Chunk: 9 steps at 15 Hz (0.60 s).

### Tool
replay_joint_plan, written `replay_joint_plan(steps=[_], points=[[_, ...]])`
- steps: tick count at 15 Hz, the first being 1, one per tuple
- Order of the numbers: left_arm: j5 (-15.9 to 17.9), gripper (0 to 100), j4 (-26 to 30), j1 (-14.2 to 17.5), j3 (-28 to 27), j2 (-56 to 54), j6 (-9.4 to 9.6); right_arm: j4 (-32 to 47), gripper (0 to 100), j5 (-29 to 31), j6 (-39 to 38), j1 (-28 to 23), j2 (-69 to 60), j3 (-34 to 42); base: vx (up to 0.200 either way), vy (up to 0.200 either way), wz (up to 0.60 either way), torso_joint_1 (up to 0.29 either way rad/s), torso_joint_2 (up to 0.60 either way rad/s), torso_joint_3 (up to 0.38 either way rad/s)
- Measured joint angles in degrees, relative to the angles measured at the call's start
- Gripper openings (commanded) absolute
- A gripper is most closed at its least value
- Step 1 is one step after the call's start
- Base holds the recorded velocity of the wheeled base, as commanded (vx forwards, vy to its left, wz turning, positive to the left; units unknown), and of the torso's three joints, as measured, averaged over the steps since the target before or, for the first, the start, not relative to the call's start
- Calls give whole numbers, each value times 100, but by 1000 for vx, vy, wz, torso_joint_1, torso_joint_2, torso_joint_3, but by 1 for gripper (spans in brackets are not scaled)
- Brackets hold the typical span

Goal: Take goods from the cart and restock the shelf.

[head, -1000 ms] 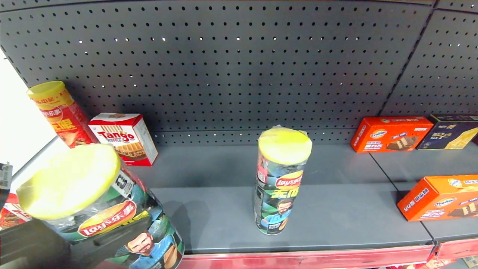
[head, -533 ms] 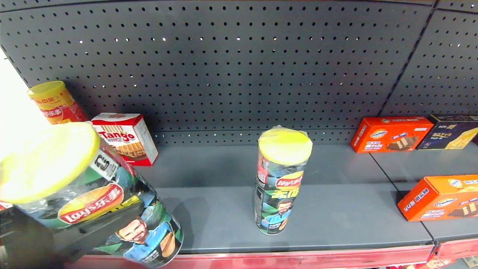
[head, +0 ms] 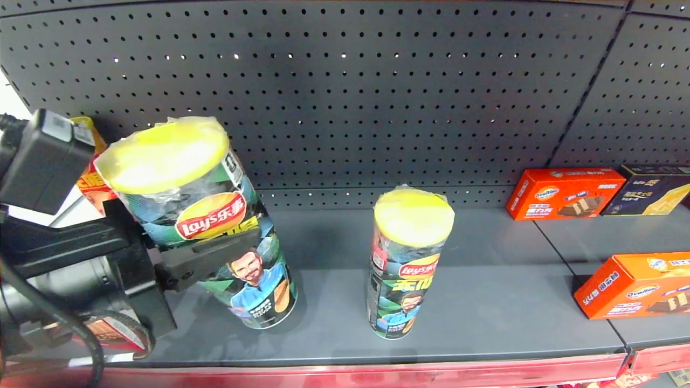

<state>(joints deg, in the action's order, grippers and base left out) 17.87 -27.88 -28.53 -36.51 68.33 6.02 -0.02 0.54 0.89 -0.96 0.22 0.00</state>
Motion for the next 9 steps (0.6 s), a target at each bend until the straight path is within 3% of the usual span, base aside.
replay_joint_plan(steps=[3,7,9], points=[[51,0,-279,37,-458,562,-4,-2,100,-2,0,0,0,0,0,0,0,0,0,0],[99,0,2,282,-1451,1506,13,2,100,-7,4,4,0,0,0,0,0,0,0,0],[421,0,183,319,-1930,1897,62,0,100,-5,1,4,2,0,0,0,0,0,0,0]])
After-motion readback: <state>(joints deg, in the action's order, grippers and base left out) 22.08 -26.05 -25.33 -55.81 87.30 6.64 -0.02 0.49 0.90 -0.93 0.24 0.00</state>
